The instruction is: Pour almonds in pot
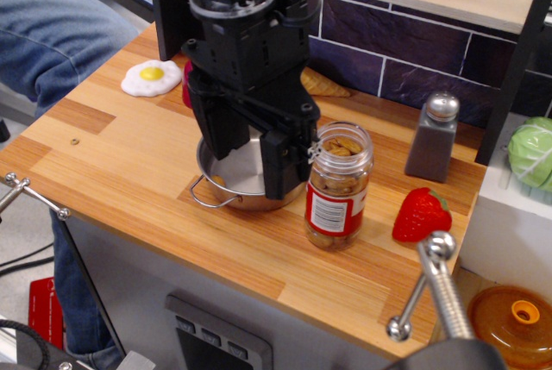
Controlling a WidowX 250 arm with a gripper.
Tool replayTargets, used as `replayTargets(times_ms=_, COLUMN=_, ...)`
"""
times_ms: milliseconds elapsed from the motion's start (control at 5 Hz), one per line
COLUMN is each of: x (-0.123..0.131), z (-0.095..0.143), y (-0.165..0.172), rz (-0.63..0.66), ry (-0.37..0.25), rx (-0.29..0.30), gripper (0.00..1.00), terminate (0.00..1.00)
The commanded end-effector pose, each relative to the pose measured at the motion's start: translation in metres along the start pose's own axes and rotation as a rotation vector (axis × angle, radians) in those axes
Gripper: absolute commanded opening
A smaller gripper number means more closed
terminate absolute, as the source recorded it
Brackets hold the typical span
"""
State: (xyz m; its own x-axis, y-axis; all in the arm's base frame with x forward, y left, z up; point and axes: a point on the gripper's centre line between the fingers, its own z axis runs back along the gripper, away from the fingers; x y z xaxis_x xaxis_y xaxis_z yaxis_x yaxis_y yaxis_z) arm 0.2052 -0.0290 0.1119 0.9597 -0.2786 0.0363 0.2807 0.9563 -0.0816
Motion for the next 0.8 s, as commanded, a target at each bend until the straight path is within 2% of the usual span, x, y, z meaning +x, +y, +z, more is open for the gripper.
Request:
replayTargets(times_ms=0, x=0.0, z=0.0, y=0.0, rz=0.0, ry=0.0, rx=0.0, gripper=1.0, terminate=0.0)
replayTargets(times_ms=200, x=0.023, z=0.008, y=-0.013, rz=-0.011, ry=0.0, rx=-0.027, gripper=1.0, terminate=0.0)
replayTargets(times_ms=400, x=0.043, z=0.009, y=-0.022, rz=-0.127, ry=0.036, rx=-0.034, gripper=1.0, terminate=0.0)
replayTargets(times_ms=600, x=0.066, z=0.016, y=-0.04, rz=-0.375, ry=0.101, rx=0.036, gripper=1.0, terminate=0.0)
